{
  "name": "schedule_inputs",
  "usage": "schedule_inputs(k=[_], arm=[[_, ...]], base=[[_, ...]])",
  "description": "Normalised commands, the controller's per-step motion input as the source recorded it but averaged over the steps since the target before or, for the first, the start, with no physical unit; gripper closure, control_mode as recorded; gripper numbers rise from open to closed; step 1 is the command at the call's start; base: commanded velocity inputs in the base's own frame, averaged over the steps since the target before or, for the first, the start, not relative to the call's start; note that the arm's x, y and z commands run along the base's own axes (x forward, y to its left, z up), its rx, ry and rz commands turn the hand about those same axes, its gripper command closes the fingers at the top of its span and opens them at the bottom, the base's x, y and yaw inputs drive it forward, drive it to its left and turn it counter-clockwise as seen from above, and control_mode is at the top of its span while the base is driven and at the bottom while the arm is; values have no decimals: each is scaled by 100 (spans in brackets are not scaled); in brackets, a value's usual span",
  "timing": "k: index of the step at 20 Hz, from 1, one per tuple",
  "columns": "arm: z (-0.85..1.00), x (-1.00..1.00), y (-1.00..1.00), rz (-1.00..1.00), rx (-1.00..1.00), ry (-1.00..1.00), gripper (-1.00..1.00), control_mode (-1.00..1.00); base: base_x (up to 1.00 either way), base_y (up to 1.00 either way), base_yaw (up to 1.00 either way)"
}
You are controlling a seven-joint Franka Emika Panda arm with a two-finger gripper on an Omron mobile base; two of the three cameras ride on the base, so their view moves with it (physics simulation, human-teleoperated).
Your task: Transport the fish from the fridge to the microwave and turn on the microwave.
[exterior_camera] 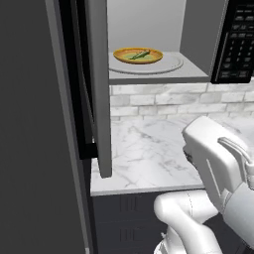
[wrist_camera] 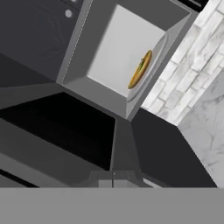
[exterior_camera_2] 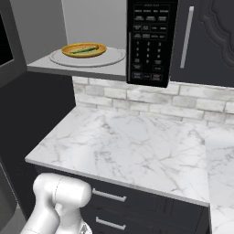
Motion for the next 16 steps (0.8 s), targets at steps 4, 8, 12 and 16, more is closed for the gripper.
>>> schedule_inputs(k=[4,8,12,16], arm=[[0,-2,23,0,0,-6,100,-100],[0,-6,21,0,0,-6,100,-100],[0,-1,20,0,0,-4,100,-100],[0,0,24,0,0,-2,100,-100]], base=[[0,0,0],[0,0,0],[0,0,0],[0,0,0]])
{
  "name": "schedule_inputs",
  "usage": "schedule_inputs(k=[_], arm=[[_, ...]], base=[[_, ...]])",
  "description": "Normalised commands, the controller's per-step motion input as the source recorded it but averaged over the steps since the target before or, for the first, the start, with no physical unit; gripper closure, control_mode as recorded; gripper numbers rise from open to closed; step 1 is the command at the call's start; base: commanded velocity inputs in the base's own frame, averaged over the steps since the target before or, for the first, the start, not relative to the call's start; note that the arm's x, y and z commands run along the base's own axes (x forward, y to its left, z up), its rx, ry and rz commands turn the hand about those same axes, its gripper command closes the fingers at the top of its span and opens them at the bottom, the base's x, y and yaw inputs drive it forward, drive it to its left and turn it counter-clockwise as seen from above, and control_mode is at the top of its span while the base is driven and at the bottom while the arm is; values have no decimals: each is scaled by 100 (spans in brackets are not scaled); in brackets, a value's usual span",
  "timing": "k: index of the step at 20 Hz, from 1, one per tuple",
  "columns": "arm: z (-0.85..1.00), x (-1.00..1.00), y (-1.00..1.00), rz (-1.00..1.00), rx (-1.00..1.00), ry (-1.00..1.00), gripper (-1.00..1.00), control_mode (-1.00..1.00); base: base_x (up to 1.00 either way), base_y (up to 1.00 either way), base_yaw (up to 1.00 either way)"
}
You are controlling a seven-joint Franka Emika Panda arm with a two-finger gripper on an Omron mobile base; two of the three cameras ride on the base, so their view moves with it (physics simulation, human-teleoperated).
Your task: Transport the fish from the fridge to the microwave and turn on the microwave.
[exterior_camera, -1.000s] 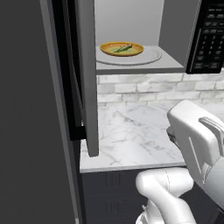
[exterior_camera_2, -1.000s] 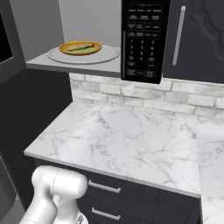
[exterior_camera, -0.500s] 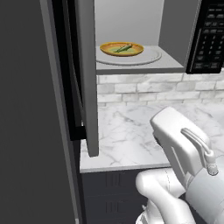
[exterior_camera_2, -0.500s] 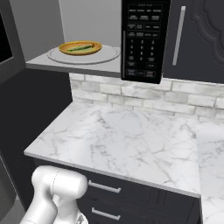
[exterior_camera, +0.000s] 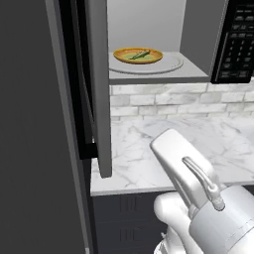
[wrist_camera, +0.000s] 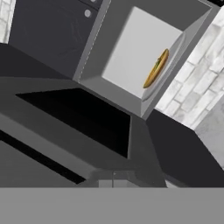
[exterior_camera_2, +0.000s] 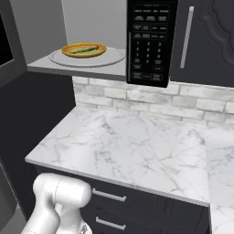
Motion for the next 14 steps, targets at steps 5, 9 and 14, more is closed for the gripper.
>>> schedule_inputs(k=[5,9,14], arm=[[0,0,28,0,0,-4,100,-100],[0,0,28,0,0,-3,100,-100],[-1,0,23,0,0,0,100,-100]], base=[[0,0,0],[0,0,0],[0,0,0]])
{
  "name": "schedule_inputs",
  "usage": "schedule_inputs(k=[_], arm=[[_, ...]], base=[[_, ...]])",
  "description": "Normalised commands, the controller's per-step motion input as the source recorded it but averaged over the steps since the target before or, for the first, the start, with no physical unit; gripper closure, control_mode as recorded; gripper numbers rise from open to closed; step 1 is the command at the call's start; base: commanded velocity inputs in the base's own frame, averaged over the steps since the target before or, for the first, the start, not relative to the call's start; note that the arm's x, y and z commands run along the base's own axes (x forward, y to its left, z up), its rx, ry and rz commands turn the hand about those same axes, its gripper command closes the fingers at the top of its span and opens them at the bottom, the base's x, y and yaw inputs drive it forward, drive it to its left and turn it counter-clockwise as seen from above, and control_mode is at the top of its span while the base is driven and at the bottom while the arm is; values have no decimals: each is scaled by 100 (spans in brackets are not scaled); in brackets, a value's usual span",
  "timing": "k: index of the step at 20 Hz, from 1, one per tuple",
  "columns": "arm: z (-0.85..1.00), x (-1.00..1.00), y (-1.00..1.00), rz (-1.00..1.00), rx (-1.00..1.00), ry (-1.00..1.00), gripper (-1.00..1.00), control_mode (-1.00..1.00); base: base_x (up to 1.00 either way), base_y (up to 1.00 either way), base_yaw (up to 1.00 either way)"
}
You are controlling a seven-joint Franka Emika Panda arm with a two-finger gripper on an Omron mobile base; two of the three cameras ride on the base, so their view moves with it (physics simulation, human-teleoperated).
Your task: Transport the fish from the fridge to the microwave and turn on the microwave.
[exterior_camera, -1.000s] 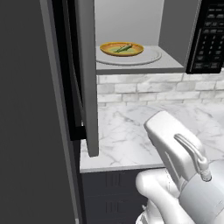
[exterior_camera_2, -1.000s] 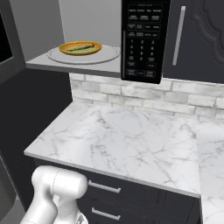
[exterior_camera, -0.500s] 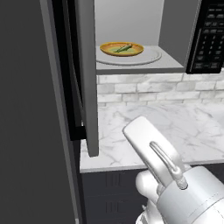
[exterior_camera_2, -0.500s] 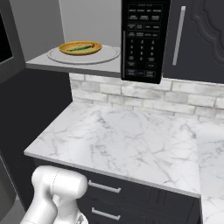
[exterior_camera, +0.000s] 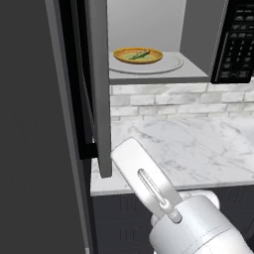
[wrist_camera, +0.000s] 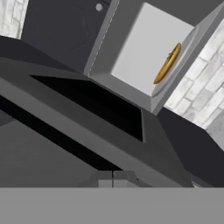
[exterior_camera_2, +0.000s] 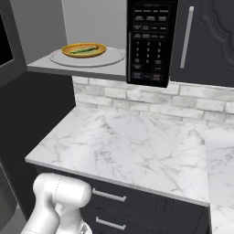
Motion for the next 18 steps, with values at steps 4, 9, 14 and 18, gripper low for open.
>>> schedule_inputs(k=[4,9,14,18], arm=[[-7,1,17,0,0,0,100,-100],[-11,4,17,0,0,0,100,-100],[-10,15,6,0,0,0,100,-100],[-5,22,1,0,2,0,100,-100]], base=[[0,0,0],[0,0,0],[0,0,0],[0,0,0]])
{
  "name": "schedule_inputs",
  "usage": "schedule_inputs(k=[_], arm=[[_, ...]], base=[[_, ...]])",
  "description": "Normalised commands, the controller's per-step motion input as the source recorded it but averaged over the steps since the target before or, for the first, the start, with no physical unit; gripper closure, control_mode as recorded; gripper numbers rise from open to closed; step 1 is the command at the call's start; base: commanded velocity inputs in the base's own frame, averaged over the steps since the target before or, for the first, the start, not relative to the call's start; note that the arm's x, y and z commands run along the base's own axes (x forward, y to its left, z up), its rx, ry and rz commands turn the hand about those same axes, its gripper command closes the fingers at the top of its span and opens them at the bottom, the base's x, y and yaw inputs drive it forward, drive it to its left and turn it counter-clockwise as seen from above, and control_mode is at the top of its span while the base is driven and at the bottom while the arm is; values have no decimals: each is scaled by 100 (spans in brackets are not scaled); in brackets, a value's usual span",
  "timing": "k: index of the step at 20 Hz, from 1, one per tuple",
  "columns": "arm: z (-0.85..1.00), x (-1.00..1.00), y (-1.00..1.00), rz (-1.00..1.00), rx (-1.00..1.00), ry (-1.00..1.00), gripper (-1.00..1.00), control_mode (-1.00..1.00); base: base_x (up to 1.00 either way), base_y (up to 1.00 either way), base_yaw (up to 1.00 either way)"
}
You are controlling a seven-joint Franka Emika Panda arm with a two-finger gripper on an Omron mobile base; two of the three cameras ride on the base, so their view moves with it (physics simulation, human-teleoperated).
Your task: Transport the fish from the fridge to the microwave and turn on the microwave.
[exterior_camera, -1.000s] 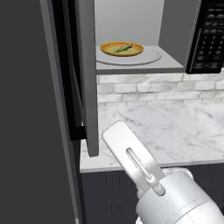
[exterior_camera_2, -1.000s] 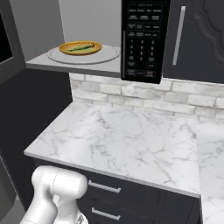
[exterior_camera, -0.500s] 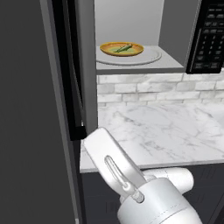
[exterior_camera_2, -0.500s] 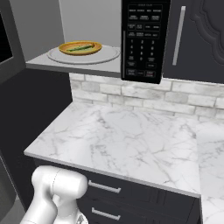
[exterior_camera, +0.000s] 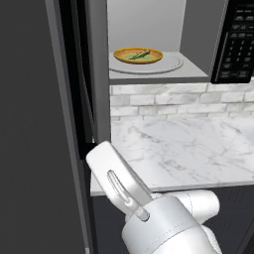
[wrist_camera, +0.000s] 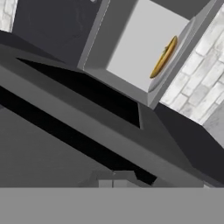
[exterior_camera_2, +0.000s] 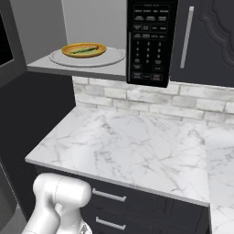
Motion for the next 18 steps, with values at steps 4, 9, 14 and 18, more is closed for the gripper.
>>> schedule_inputs(k=[4,9,14,18], arm=[[-8,21,1,0,2,0,100,-100],[-18,12,12,0,0,0,100,-100],[-16,15,14,0,1,0,100,-100],[-11,17,20,0,1,0,100,-100]], base=[[0,0,0],[0,0,0],[0,0,0],[0,0,0]])
